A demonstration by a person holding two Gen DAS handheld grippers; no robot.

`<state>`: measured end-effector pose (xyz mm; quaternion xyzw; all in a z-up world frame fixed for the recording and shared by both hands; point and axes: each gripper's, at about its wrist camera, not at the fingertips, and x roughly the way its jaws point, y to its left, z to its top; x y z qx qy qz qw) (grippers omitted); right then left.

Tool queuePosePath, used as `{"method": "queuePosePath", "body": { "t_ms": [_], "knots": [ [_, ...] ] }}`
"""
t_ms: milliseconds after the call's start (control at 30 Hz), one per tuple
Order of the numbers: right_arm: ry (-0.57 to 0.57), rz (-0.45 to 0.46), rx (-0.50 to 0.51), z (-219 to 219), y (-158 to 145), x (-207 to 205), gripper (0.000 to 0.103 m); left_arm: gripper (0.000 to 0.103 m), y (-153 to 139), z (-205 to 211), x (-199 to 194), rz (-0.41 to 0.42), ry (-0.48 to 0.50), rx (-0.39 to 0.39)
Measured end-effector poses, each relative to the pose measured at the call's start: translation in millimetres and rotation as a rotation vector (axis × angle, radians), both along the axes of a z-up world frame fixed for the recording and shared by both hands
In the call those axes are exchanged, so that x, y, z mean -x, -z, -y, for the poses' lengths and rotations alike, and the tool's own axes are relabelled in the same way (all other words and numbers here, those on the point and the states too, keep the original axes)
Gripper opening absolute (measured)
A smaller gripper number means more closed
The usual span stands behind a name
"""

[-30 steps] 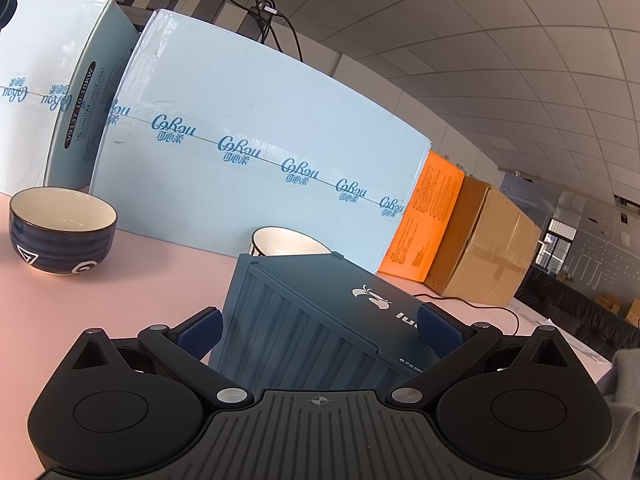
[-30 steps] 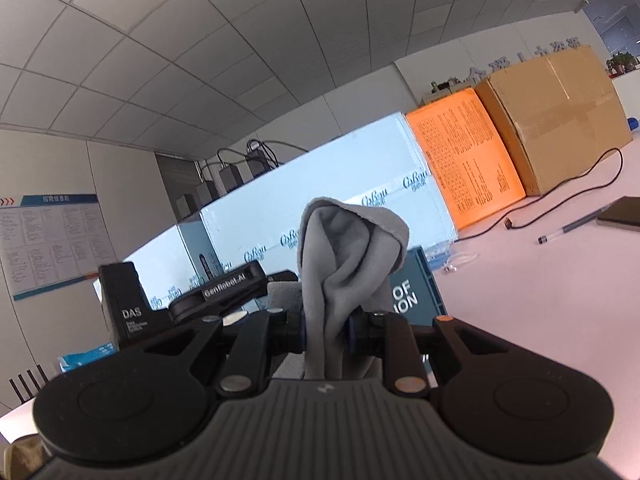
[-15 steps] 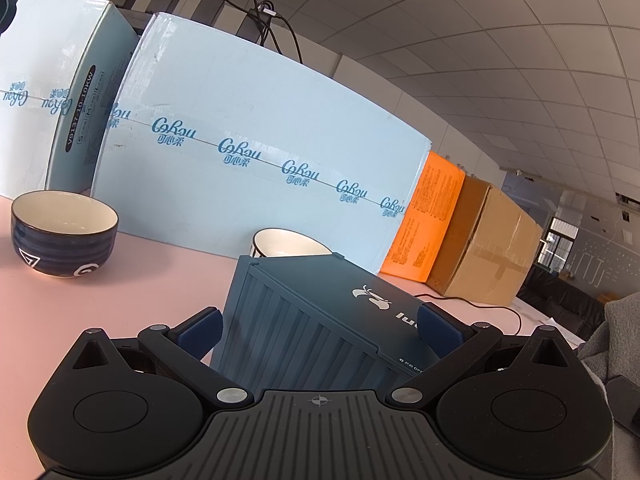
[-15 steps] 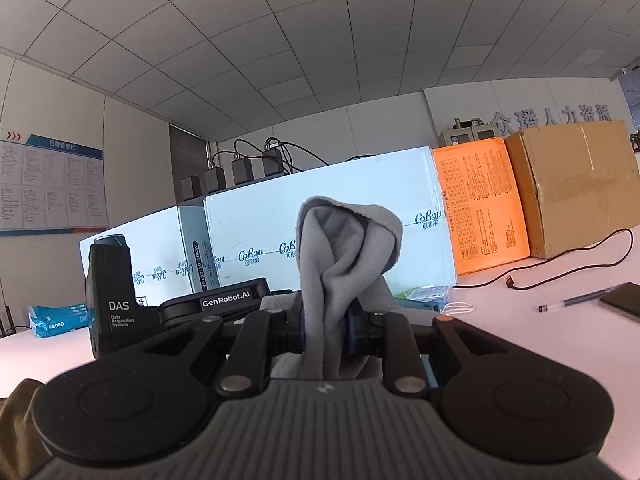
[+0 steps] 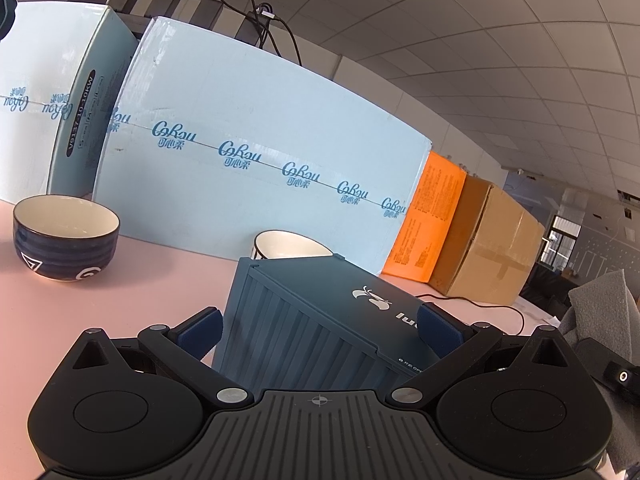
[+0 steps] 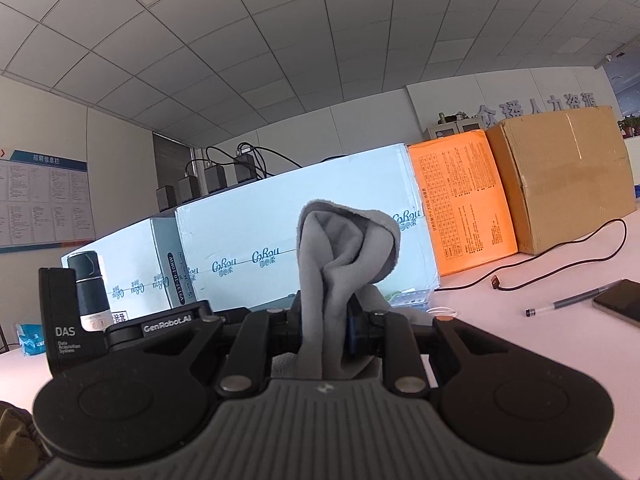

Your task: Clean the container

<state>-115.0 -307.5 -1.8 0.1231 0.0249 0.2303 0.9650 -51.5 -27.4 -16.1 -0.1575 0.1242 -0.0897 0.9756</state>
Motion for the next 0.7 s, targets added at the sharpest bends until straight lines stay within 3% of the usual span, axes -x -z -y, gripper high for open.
{"method": "queuePosePath", "body": {
  "t_ms": [167,700],
  "knots": [
    [0.008,-0.027,-0.048,9.3,0.6,-9.7,0.023,0.103,-0.3,0.7,0.9,0.002,-0.003,-0.006],
    [-0.053,0.009,-0.05,9.2,4.5,-9.3,0.023,0.103,-0.6,1.3,1.8,0.001,-0.001,-0.004]
  ]
}}
